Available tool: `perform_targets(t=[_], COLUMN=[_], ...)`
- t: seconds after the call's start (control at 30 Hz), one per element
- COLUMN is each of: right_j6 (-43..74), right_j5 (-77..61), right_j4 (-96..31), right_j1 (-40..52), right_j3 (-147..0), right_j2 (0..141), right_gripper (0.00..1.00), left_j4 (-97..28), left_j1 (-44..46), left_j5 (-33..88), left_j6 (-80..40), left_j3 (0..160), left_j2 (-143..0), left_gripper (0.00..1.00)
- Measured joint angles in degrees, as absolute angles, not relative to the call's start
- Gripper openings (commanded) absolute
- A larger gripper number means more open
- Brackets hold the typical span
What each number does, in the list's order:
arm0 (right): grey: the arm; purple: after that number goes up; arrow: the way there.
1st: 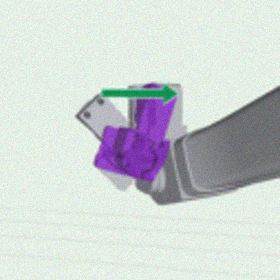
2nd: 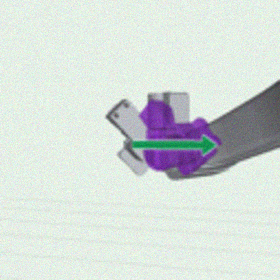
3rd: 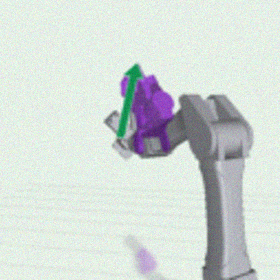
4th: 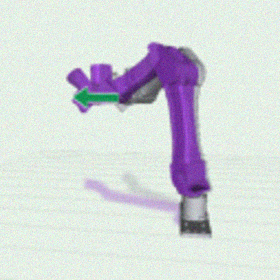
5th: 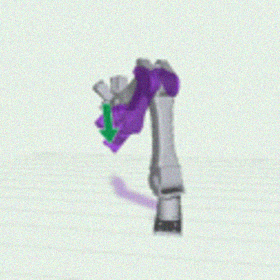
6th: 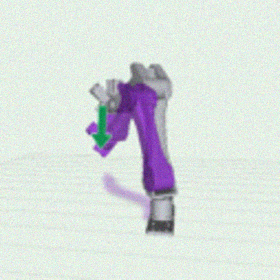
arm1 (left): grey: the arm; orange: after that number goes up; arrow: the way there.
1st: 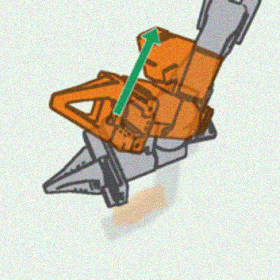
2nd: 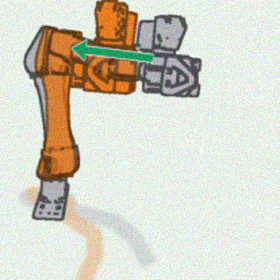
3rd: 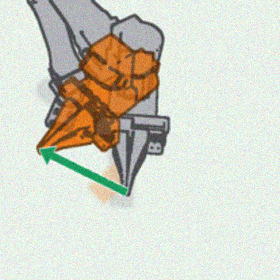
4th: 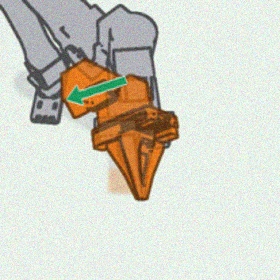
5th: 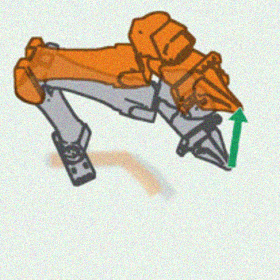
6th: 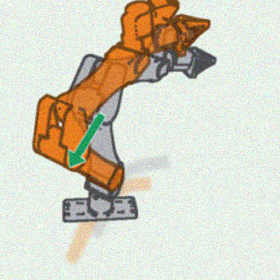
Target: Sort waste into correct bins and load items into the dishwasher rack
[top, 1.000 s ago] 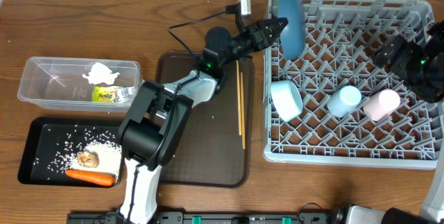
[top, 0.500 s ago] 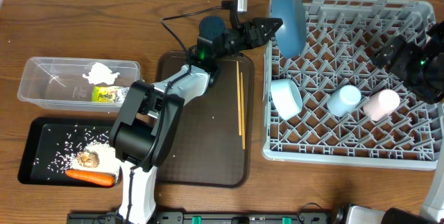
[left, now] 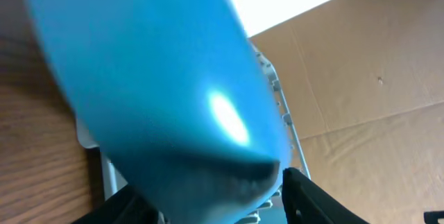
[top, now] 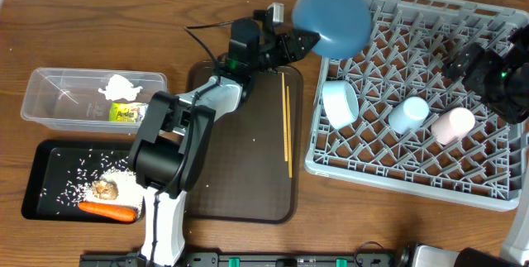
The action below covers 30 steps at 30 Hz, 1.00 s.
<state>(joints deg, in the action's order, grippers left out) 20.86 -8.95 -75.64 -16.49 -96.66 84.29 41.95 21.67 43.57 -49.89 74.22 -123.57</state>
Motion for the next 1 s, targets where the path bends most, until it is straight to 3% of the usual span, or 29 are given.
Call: perform_targets(t=[0.2,0.3,0.43,0.63,0.7,1.0], right_j6=[20.9,20.9,20.9,20.9,20.9,20.9], right_j5=[-9.0,-9.0,-8.9,-8.9,-8.9,-8.9], right_j4=[-75.6,-75.6,-75.6,-75.6,-75.6,-75.6], right_j1=[-16.5,-16.5,-16.5,-16.5,-16.5,-16.5], right_j3=[-96.7,-96.7,-96.7,-96.7,-96.7,-96.7], right_j2=[84.3,84.3,84.3,84.3,84.3,84.3], right_gripper=[0.99,0.99,0.99,0.99,0.99,0.99], left_j4=[42.0,42.0,42.2,40.2,35.0,14.1], left_j1=[22.3,22.6,22.8,22.9,23.1,23.2], left_j5=[43.6,43.6,44.2,46.3,46.5,40.2], left_j6=[-48.4,-47.9,-46.9,-44.9,-43.1,-30.7], left_j3=[74.2,74.2,74.2,74.2,74.2,73.8], left_j2=[-123.6,-123.6,-123.6,-123.5,-123.4,-116.3], left_gripper=[0.54,0.40,0.39,0.91,1.00,0.98])
